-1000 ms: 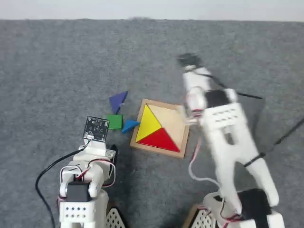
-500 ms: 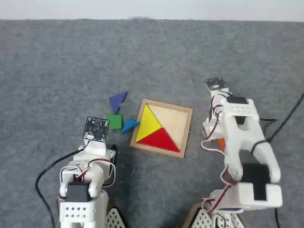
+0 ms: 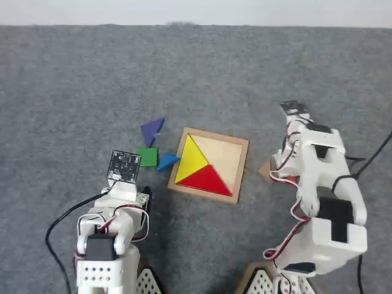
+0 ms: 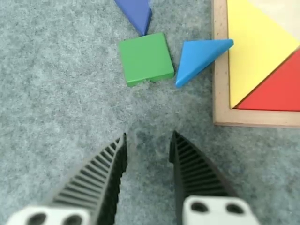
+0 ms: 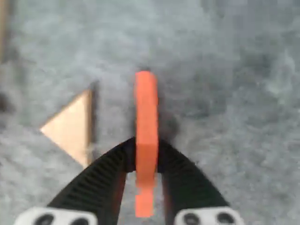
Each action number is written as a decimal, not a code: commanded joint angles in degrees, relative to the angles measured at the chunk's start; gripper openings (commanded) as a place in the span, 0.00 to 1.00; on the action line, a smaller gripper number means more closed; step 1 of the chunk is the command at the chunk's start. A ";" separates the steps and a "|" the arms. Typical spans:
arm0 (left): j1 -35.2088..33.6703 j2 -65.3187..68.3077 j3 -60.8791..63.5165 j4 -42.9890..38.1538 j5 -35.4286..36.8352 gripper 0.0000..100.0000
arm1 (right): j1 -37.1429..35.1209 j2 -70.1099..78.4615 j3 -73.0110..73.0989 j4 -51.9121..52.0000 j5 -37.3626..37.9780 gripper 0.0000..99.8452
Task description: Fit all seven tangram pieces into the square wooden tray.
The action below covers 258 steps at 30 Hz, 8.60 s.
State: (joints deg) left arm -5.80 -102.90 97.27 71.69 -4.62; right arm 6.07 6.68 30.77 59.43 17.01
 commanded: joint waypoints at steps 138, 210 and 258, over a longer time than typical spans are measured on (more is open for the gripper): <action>-0.09 -0.97 -0.92 0.26 -0.18 0.15 | -15.60 -7.08 0.97 -1.27 -8.44 0.24; -0.09 -0.97 -0.92 0.26 -0.18 0.15 | -37.85 6.46 -22.24 6.90 17.23 0.01; -0.09 -0.97 -0.92 0.26 -0.18 0.15 | -45.93 -5.93 -13.71 8.40 2.29 0.05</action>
State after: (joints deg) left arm -5.80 -102.90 97.27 71.69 -4.62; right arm -39.38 5.45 15.91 70.68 23.52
